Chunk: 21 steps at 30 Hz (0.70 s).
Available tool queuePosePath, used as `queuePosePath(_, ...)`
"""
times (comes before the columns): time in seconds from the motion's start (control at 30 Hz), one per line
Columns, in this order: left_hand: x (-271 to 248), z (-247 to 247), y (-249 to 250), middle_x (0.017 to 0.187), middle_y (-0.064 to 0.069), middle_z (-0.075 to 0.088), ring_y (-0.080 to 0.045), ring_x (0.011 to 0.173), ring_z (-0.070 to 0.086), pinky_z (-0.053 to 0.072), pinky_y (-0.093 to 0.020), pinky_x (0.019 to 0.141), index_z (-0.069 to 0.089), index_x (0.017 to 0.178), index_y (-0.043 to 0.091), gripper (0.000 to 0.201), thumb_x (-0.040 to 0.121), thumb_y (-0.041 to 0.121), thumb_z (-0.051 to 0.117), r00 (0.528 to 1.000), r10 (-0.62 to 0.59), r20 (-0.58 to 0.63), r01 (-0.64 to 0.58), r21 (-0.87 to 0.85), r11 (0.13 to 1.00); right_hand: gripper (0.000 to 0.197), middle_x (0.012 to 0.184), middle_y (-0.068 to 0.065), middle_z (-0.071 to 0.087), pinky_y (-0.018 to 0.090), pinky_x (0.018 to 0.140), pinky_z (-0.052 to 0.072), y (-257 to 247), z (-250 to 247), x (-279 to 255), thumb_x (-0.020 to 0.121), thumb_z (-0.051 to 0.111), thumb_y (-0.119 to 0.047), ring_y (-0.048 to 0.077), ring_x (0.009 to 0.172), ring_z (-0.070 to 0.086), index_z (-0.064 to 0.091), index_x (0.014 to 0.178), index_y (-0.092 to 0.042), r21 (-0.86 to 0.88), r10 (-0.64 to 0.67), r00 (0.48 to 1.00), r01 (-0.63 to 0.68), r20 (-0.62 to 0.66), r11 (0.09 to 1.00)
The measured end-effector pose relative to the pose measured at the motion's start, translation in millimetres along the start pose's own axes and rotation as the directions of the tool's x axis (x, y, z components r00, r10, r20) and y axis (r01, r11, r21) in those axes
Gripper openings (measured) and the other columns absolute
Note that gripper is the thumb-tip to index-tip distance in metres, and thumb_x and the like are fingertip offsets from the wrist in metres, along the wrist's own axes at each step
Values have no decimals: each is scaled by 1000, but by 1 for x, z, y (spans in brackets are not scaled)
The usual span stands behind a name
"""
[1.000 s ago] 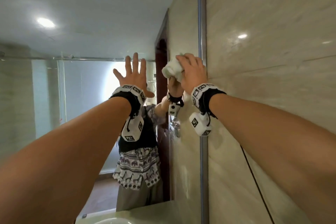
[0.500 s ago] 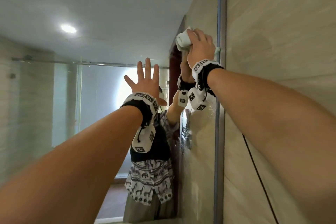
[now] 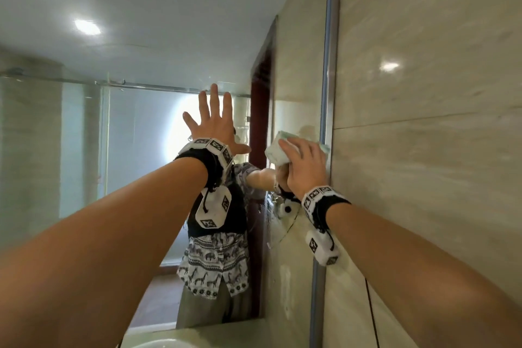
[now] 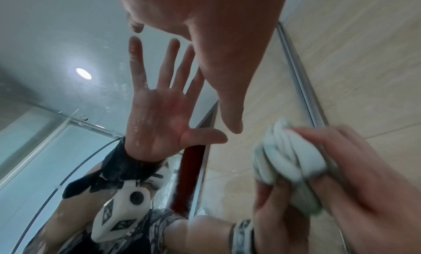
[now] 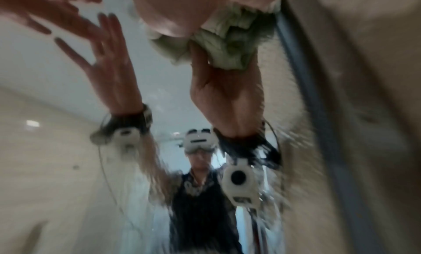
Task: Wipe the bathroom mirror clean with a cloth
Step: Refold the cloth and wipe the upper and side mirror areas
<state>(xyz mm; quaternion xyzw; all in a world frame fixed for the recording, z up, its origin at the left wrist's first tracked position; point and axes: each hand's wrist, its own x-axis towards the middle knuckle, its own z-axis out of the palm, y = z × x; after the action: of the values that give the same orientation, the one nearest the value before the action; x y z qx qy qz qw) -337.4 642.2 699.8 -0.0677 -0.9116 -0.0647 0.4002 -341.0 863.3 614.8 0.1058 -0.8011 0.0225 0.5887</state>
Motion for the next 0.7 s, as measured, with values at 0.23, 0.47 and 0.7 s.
queuePosePath(0.23,-4,-2,4,159,-11,-32,-35,148,-24,8,-70,114,-18,154,16,134,71,67,73,999,-28,42,26,61,998,60,131,4,50,43,105,32,-17,-44,29,77,27,-36,23,119,36,56,126,-18,144,-9,998,17,-59,989)
queuePosePath(0.47,2,4,1,160,-11,-30,-36,148,-21,10,-71,113,-17,155,17,138,66,69,75,1000,-23,17,22,58,998,52,134,5,53,43,108,32,-4,-64,142,75,57,-8,28,125,44,58,127,-18,151,61,950,-15,-305,988)
queuePosePath(0.7,5,11,-3,161,-8,-27,-35,150,-18,11,-69,113,-13,155,19,138,63,74,74,999,-10,-41,13,79,997,57,139,4,45,38,106,37,27,-42,188,84,54,-13,27,123,45,46,139,-26,91,156,966,-140,-204,986)
